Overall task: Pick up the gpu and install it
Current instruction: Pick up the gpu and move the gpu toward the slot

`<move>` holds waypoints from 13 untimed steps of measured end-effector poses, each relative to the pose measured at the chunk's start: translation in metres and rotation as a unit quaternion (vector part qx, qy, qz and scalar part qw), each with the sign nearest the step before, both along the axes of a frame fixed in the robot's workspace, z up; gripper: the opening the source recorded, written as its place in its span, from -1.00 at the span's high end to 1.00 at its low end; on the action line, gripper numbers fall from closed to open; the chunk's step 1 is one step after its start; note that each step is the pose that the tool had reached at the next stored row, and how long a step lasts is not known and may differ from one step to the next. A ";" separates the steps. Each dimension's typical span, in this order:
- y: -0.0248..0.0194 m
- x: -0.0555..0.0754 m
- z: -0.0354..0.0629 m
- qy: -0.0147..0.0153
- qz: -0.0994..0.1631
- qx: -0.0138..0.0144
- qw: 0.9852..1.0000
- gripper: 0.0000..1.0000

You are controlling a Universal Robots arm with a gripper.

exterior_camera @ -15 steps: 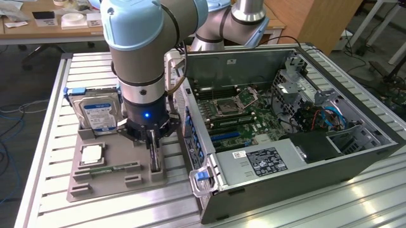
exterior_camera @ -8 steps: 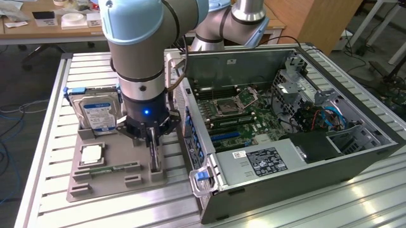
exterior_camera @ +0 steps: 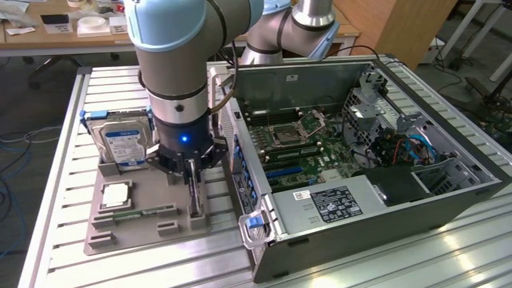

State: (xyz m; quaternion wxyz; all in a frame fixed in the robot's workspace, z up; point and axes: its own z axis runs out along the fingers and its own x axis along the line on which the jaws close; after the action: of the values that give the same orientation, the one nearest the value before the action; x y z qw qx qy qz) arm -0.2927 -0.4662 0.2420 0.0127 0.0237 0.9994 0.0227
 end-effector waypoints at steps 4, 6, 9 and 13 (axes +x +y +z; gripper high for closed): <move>0.0000 0.000 0.0022 0.000 0.000 0.000 1.000 0.47; 0.0000 0.000 0.0060 0.000 0.000 0.000 1.000 0.47; 0.0000 0.000 0.0239 0.000 0.000 0.000 1.000 0.47; 0.0000 0.000 0.0682 0.000 0.006 0.001 1.000 0.47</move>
State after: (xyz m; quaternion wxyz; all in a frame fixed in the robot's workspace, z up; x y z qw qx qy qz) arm -0.2927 -0.4662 0.3103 0.0125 0.0182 0.9995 0.0234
